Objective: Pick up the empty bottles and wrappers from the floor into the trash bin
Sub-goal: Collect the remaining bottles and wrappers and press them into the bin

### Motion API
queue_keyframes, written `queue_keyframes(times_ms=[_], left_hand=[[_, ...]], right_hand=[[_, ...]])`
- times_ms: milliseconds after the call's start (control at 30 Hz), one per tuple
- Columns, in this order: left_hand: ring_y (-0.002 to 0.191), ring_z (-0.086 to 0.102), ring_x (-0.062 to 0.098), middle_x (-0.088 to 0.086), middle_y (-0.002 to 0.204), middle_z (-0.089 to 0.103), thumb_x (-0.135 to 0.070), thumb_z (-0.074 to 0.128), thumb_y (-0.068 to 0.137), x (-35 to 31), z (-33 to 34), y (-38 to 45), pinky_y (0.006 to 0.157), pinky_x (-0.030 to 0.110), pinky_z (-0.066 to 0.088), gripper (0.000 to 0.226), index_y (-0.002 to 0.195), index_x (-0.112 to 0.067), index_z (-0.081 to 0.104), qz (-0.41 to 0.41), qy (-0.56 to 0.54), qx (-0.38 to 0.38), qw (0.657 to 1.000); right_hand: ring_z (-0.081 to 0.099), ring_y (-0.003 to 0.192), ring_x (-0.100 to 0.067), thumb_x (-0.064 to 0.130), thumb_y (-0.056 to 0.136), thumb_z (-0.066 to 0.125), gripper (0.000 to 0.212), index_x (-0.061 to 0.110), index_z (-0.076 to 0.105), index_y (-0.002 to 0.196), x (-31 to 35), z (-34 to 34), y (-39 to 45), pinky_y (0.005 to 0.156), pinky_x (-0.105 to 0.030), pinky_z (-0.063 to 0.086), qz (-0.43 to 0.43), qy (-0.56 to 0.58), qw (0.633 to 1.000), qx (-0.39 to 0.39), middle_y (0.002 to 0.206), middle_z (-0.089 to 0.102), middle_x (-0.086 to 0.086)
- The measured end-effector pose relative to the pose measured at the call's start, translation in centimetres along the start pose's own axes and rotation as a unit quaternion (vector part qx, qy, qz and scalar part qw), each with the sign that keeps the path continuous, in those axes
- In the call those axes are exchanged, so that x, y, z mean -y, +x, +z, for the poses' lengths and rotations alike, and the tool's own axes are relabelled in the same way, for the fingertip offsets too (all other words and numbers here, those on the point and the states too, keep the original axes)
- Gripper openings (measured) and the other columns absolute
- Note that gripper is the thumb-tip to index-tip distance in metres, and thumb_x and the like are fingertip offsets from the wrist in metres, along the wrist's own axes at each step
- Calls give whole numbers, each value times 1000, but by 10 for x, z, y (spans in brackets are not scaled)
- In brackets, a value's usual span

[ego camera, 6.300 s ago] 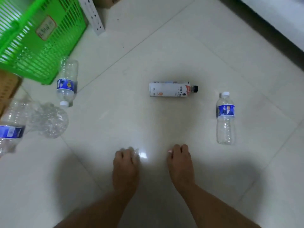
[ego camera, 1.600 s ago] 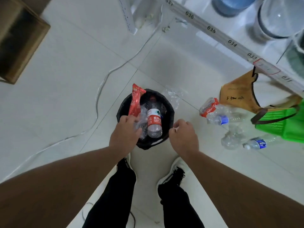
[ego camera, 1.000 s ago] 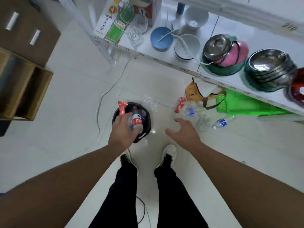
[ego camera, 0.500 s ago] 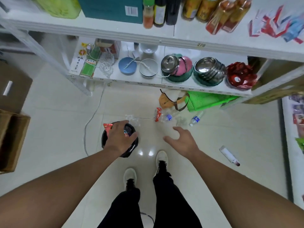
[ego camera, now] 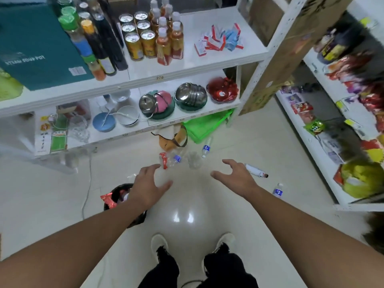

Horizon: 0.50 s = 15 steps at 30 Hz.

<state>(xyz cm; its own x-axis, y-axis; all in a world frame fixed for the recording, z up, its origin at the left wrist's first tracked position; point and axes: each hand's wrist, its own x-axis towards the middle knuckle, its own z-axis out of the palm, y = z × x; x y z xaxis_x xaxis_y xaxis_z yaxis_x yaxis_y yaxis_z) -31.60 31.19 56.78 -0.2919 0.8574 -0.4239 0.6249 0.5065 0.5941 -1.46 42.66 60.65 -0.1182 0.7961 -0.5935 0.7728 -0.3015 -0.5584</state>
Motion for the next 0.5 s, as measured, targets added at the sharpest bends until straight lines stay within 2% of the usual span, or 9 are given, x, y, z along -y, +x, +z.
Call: queue_keyframes(times_ms=[67, 200, 333, 500], left_hand=[[143, 44, 25, 2, 154, 44, -69, 71, 86, -29, 15, -1, 117, 42, 39, 80, 152, -35, 44, 7, 12, 11, 1000], [140, 47, 25, 4, 147, 48, -63, 74, 86, -93, 56, 6, 117, 38, 37, 78, 152, -31, 47, 7, 22, 12, 1000], [141, 47, 27, 7, 147, 50, -57, 78, 85, -158, 106, 17, 120, 40, 36, 75, 149, -29, 51, 17, 26, 15, 999], [144, 43, 26, 6, 150, 47, -59, 78, 83, -225, 161, 28, 121, 43, 35, 78, 149, -28, 50, 24, 34, 27, 999]], right_hand=[[51, 138, -22, 71, 77, 78, 88, 37, 50, 153, -26, -24, -4, 107, -37, 45, 16, 18, 1000, -4, 155, 43, -4], [46, 145, -23, 69, 80, 80, 90, 32, 49, 155, -87, -77, -7, 108, -36, 41, 40, 38, 998, -15, 159, 42, -7], [44, 148, -25, 66, 80, 80, 91, 30, 48, 157, -148, -137, -13, 119, -41, 39, 42, 32, 998, -19, 163, 38, -8], [46, 147, -25, 68, 80, 79, 92, 34, 45, 159, -208, -195, -15, 117, -38, 39, 53, -14, 998, -22, 165, 36, -6]])
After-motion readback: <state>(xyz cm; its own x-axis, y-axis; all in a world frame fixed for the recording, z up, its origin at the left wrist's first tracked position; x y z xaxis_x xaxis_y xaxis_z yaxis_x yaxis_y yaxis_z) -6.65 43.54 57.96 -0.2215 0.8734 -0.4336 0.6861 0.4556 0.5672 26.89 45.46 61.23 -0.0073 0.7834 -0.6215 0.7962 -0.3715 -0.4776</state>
